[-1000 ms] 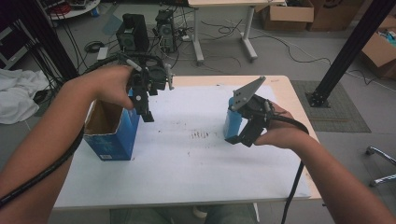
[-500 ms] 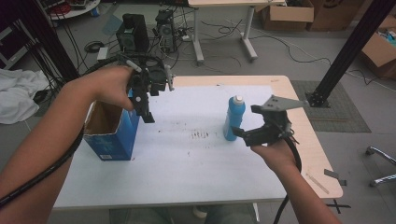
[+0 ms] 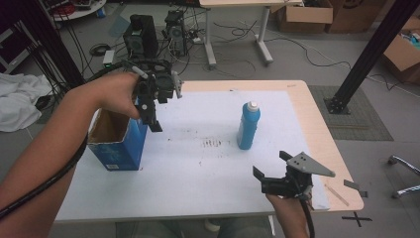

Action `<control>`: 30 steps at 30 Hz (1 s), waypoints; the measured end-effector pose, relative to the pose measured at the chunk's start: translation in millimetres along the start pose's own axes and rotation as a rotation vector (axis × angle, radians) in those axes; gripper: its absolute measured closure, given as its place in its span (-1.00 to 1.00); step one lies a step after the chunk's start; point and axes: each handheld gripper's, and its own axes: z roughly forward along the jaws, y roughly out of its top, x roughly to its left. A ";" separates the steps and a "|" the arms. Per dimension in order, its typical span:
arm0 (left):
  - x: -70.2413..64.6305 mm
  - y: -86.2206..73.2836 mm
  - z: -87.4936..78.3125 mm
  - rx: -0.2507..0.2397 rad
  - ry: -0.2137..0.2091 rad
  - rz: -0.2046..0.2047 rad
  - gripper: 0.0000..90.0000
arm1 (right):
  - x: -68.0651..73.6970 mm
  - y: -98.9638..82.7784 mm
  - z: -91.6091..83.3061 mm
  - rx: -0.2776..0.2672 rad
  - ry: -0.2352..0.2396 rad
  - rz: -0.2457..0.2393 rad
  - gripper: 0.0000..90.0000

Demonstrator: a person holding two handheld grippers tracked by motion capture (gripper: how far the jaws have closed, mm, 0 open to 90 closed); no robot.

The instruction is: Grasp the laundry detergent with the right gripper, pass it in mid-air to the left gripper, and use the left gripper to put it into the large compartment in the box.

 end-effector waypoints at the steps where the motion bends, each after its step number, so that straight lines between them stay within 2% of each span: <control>1: 0.2 0.0 -0.2 -0.010 -0.002 0.003 -1.00 | 1.6 -3.0 4.0 0.000 -0.011 0.009 -1.00; 2: 0.2 0.0 -0.2 -0.010 -0.002 0.003 -1.00 | 1.6 -3.0 4.0 0.000 -0.011 0.009 -1.00; 4: 0.3 -0.8 1.0 -0.015 -0.001 -0.003 -1.00 | 3.6 -7.5 13.4 -0.002 -0.030 0.028 -1.00; 5: -0.2 -1.5 1.7 -0.012 -0.004 -0.004 -1.00 | 4.7 -11.2 23.1 -0.010 -0.053 0.050 -1.00; 6: -0.2 -1.5 1.7 -0.012 -0.004 -0.004 -1.00 | 4.7 -11.2 23.1 -0.010 -0.053 0.050 -1.00; 7: -0.9 -2.1 2.2 -0.008 -0.004 -0.002 -1.00 | 4.8 -14.1 33.5 -0.015 -0.072 0.073 -1.00; 8: -0.9 -2.1 2.2 -0.008 -0.004 -0.002 -1.00 | 4.8 -14.1 33.5 -0.015 -0.072 0.073 -1.00; 9: -1.4 -2.8 2.3 -0.001 -0.005 -0.001 -1.00 | 3.4 -16.6 45.1 -0.012 -0.080 0.097 -1.00; 10: -1.4 -2.8 2.3 -0.001 -0.005 -0.001 -1.00 | 3.4 -16.6 45.1 -0.012 -0.080 0.097 -1.00; 11: -1.7 -3.2 2.6 -0.001 -0.002 -0.005 -1.00 | 0.7 -18.5 57.6 -0.009 -0.083 0.109 -1.00; 12: -1.8 -3.4 2.2 0.004 -0.002 -0.005 -1.00 | 0.7 -18.5 57.6 -0.009 -0.083 0.109 -1.00; 13: -2.4 -3.2 1.2 0.004 0.000 -0.004 -1.00 | -1.9 -20.2 69.7 -0.001 -0.099 0.116 -1.00; 14: -2.4 -3.2 1.2 0.004 0.000 -0.004 -1.00 | -1.9 -20.2 69.7 -0.001 -0.099 0.116 -1.00; 15: -2.8 -3.1 0.6 0.002 0.000 -0.004 -1.00 | -4.0 -21.0 79.7 -0.001 -0.105 0.128 -1.00; 16: -2.9 -3.1 0.5 0.000 0.001 -0.002 -1.00 | -4.0 -21.0 79.7 -0.001 -0.105 0.128 -1.00; 17: -2.9 -3.0 0.4 0.001 0.001 -0.004 -1.00 | -5.6 -20.3 88.3 0.000 -0.107 0.132 -1.00; 18: -2.9 -3.0 0.4 0.001 0.001 -0.004 -1.00 | -5.6 -20.3 88.3 0.000 -0.107 0.132 -1.00; 19: -2.7 -3.1 0.4 0.003 0.001 -0.006 -1.00 | -6.3 -18.3 95.8 0.002 -0.114 0.132 -1.00; 24: -1.2 -4.2 0.1 0.001 0.000 -0.009 -1.00 | -10.4 -12.8 109.6 -0.003 -0.122 0.135 -1.00; 27: -1.2 -5.6 -0.2 0.000 0.000 -0.010 -1.00 | -14.9 -8.5 123.5 -0.008 -0.135 0.139 -1.00; 30: -1.5 -6.6 -0.2 0.001 0.001 -0.012 -1.00 | -16.4 -7.2 129.9 -0.005 -0.144 0.138 -1.00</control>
